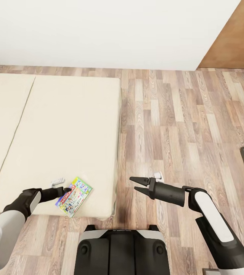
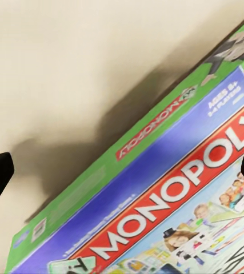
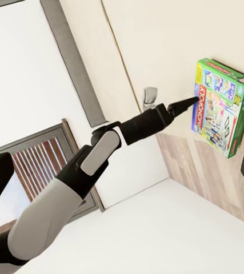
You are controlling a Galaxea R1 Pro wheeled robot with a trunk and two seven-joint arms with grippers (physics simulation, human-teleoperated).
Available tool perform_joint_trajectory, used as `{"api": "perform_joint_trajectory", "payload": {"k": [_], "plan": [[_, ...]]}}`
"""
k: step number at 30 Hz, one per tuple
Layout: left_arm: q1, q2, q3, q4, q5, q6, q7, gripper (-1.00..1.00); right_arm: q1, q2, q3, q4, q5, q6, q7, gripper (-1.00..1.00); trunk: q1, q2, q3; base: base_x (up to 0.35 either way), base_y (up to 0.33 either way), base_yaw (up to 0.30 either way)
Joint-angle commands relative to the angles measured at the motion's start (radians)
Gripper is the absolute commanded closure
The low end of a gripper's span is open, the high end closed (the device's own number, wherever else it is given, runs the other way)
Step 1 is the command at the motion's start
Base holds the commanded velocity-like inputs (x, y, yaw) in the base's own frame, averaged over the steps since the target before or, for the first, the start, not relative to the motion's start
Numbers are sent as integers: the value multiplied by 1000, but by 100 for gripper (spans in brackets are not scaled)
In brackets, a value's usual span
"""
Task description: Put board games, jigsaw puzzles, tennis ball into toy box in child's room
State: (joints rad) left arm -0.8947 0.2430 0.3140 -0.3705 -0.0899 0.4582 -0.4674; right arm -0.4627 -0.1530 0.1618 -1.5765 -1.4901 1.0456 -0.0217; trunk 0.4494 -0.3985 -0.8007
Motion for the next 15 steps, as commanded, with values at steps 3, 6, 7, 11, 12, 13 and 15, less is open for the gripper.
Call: {"api": "perform_joint_trajectory", "payload": {"k": [3,6,7,11,12,13,15], "plan": [[3,-1,9,-1,-24,6,-7,-100,-1,-1,1,0,-3,2,-2,-100,1,-2,-1,0,0,0],[7,-1,9,0,-39,4,-6,-100,-1,-2,1,0,-3,2,-3,-100,1,-2,-1,0,0,0],[8,-1,9,3,-42,3,-7,-100,-1,-2,1,0,-3,2,-3,-100,1,-2,-1,0,0,0],[9,-1,10,23,-48,2,-7,-100,-1,-2,1,0,-3,2,-3,-100,1,-2,-1,0,0,0],[9,-1,9,28,-50,2,-7,-100,-1,-2,0,0,-3,2,-4,-100,1,-2,-1,0,0,0],[9,-1,9,31,-50,3,-7,-100,-1,-2,0,0,-3,2,-4,-100,1,-2,-1,0,0,0],[9,-1,9,35,-52,3,-7,-100,-1,-3,-1,0,-3,2,-4,-100,1,-2,-1,0,0,0]]}}
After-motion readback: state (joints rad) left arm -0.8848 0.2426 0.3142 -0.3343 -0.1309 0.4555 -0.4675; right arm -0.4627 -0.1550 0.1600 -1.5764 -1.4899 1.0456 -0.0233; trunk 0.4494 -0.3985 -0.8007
